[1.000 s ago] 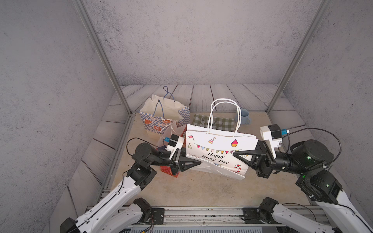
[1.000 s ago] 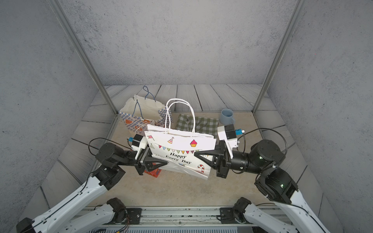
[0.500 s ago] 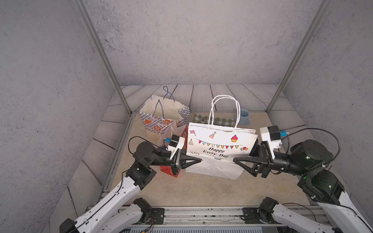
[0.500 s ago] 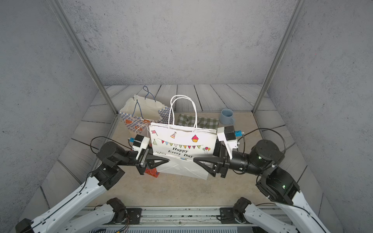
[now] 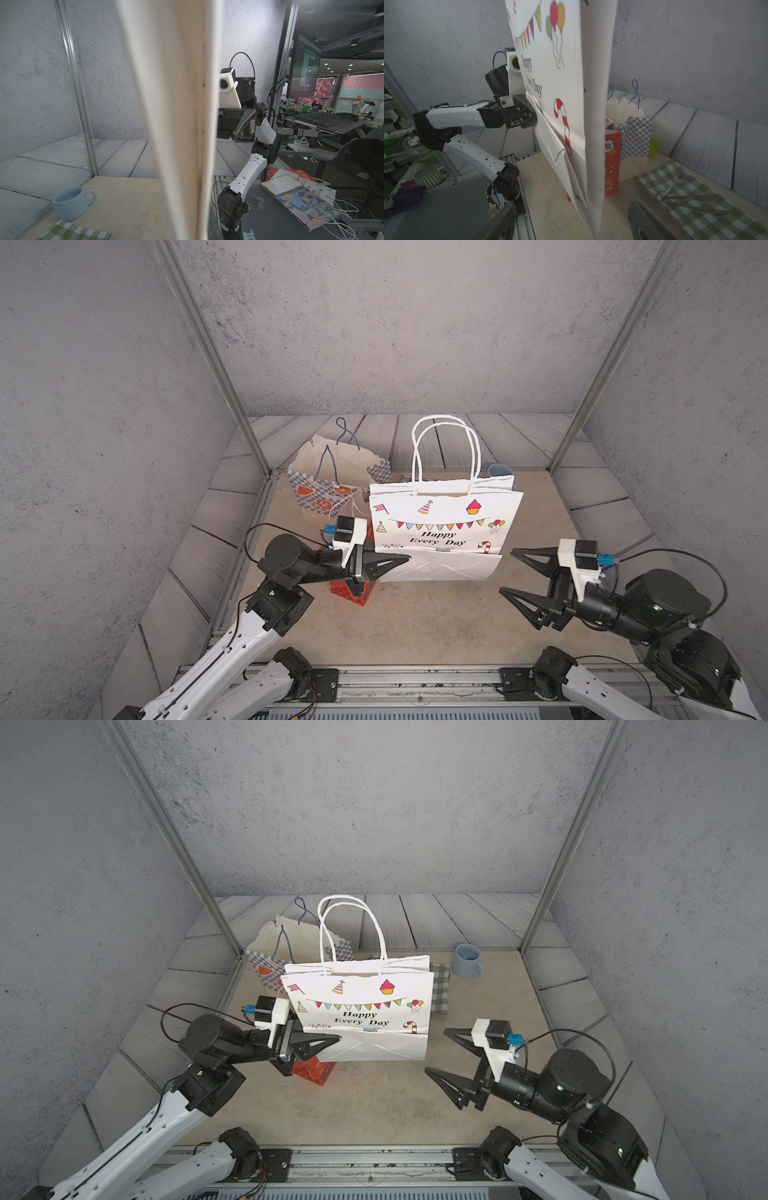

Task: Put away the paper bag
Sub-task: Press the paper bag at the center of the board.

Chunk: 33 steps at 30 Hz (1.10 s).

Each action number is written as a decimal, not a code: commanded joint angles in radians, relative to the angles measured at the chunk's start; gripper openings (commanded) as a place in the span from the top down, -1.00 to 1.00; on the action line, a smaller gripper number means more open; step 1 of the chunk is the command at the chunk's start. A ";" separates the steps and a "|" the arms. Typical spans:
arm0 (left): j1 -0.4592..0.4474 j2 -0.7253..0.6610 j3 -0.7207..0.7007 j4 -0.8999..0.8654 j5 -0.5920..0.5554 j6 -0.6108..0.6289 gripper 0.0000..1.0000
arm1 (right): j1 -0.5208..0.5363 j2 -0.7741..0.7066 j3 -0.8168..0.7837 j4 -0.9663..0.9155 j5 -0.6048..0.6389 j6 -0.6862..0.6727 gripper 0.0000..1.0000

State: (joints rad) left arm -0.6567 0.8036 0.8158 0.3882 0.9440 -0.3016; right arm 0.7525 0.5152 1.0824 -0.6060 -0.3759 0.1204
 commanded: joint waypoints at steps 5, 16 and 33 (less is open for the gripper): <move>0.005 0.015 0.028 0.074 0.012 -0.043 1.00 | 0.003 0.069 -0.073 0.088 -0.116 -0.064 -0.72; 0.005 0.017 0.049 0.042 0.058 -0.078 1.00 | 0.004 0.100 -0.069 0.238 -0.208 -0.028 -0.27; 0.003 0.009 0.080 0.110 0.124 -0.234 1.00 | 0.004 0.108 0.001 0.234 -0.236 0.118 -0.80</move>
State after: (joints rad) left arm -0.6567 0.8116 0.8589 0.4492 1.0283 -0.4911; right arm 0.7525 0.5938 1.0332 -0.3889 -0.5243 0.1989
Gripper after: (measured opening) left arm 0.050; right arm 0.901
